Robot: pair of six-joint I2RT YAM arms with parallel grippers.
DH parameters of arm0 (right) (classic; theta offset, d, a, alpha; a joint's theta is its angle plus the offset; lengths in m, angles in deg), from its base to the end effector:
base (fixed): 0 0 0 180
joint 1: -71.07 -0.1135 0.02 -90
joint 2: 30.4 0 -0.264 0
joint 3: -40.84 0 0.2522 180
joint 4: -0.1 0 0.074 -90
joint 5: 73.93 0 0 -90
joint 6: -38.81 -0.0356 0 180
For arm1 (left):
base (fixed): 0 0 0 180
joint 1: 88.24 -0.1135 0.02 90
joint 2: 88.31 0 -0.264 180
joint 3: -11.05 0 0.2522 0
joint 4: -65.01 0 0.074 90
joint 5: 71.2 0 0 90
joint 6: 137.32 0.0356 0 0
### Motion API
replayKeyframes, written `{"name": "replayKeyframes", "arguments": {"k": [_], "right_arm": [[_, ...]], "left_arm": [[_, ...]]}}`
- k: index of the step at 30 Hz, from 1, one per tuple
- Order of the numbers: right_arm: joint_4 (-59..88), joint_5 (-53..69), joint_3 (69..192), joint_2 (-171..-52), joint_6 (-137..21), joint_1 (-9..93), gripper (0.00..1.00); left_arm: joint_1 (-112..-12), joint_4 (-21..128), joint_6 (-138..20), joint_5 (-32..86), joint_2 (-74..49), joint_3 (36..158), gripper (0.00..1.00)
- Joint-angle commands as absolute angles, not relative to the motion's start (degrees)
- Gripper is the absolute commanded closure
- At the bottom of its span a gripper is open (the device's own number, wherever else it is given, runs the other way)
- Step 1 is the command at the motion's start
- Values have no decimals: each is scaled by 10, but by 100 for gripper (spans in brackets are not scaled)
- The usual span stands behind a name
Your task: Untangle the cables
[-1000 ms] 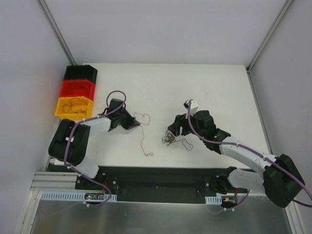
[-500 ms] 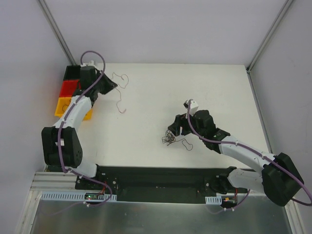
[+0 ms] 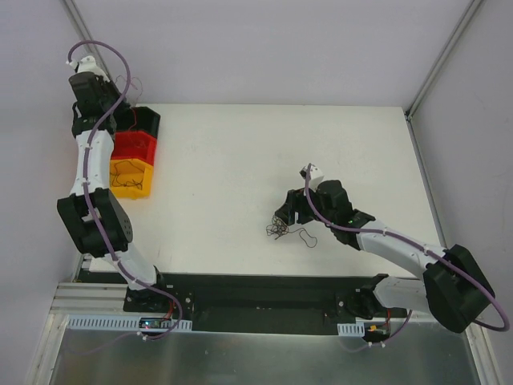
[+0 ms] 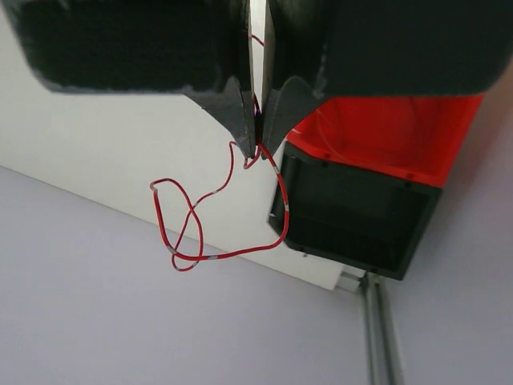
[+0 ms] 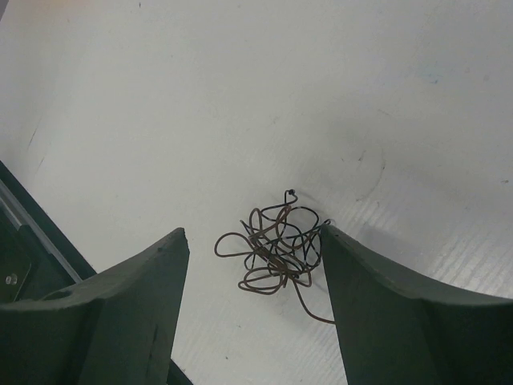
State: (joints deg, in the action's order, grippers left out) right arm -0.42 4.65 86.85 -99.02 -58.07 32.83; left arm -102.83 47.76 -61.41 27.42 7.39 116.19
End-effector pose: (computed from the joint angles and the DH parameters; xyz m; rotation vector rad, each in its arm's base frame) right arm 0.1979 0.1649 0.2214 -0.6743 1.9007 0.7056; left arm 0.3915 0.0964 0.4027 -0.3134 1.6780 -0.1219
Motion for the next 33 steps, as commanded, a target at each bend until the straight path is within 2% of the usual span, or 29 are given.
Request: {"name": "replayKeyframes", "arguments": {"k": [1,9,14,19,27,33], "right_arm": [[-25,29,894,-991,-590,336,31],[-31,21,895,-1007,-595,349,31],[-42,5,894,-1019,-607,356,31],[-56,-2,887,-1019,-611,356,31],[-60,-9,886,-1021,-616,363,31],[-62,-12,885,-1023,-619,366,31]], "left_arm": [[-1069,533,-562,284,114,1175,100],[-1120,673,-591,323,149,1113,100],[-1129,692,-609,325,152,1072,100],[-1142,737,-652,322,132,980,99],[-1161,613,-761,232,153,993,100],[-1165,476,-801,192,207,1066,100]]}}
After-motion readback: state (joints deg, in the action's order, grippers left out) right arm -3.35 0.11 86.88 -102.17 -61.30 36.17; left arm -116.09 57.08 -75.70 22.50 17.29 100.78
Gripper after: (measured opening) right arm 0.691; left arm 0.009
